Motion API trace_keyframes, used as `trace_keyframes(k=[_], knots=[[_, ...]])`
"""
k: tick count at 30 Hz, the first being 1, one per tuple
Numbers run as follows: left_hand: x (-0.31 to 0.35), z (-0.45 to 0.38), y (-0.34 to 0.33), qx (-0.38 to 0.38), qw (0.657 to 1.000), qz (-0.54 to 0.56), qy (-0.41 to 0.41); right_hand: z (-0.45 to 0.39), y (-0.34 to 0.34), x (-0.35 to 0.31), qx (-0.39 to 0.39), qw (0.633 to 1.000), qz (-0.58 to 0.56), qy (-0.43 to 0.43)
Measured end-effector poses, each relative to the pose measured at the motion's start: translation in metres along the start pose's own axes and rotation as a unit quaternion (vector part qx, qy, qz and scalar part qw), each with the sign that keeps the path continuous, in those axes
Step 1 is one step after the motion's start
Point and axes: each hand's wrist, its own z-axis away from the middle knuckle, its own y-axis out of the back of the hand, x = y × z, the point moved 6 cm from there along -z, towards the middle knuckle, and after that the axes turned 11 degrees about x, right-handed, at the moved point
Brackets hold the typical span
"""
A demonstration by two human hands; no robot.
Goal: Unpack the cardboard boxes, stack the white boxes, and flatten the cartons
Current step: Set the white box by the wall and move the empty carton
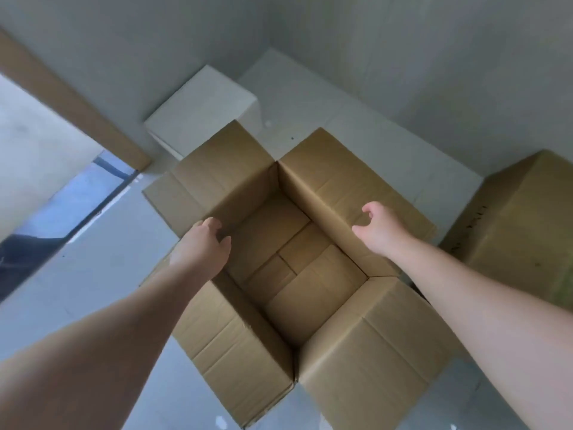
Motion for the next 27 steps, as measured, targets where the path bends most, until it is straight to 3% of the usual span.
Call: trace_keyframes(k=[3, 9, 12, 15, 21, 27], knots=[[-0.025, 0.025, -0.016, 0.02, 0.996, 0.01, 0.088, 0.0, -0.01, 0.003, 0.013, 0.998, 0.054, 0.042], [-0.068, 0.099, -0.114, -0.074, 0.934, 0.1, 0.336, -0.045, -0.054, 0.024, 0.031, 0.976, 0.197, 0.083], [-0.073, 0.103, -0.156, -0.061, 0.926, 0.129, 0.349, -0.072, -0.085, 0.034, 0.047, 0.964, 0.242, 0.102], [-0.079, 0.092, -0.172, 0.012, 0.919, 0.188, 0.346, -0.087, -0.111, 0.032, 0.086, 0.941, 0.281, 0.168], [-0.093, 0.081, -0.148, 0.105, 0.926, 0.194, 0.305, -0.075, -0.12, 0.008, 0.117, 0.934, 0.249, 0.228], [-0.176, 0.104, -0.091, 0.21, 0.911, 0.186, 0.302, -0.006, -0.135, -0.066, 0.126, 0.905, 0.232, 0.333]])
